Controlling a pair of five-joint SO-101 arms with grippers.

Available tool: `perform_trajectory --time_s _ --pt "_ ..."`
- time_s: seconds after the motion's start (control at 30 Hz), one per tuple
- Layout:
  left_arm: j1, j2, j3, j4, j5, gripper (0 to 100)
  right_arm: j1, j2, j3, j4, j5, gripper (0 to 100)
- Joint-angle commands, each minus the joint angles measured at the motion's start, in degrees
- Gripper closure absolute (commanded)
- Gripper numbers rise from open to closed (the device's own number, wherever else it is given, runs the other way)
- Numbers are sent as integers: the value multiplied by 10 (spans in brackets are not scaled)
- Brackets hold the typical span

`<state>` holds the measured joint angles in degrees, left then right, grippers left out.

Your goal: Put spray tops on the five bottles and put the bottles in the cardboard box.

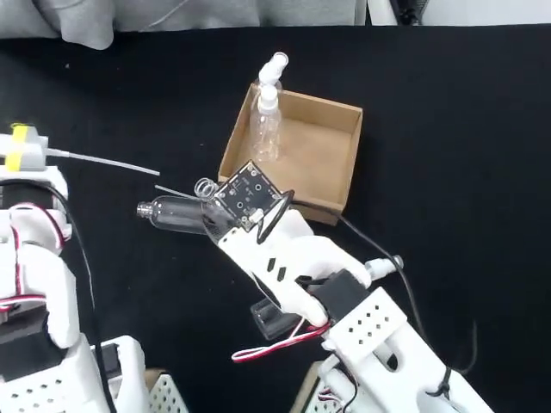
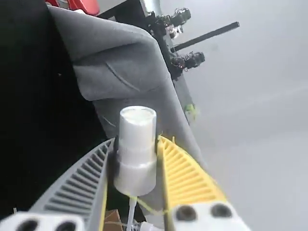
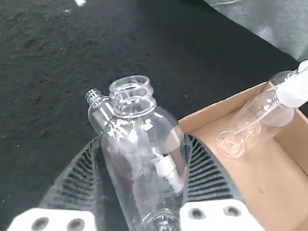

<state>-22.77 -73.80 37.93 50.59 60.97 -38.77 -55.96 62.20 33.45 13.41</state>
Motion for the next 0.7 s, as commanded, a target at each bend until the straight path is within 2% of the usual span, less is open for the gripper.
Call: perform_trajectory --time_s 0.0,0.43,0.67 --pt "45 -8 2 -11 3 972 17 -23 -3 -21 15 946" --pt "55 -9 17 -12 2 971 17 -22 -3 -21 16 946" --pt "104 -9 21 -11 -15 971 14 -22 6 -24 41 946"
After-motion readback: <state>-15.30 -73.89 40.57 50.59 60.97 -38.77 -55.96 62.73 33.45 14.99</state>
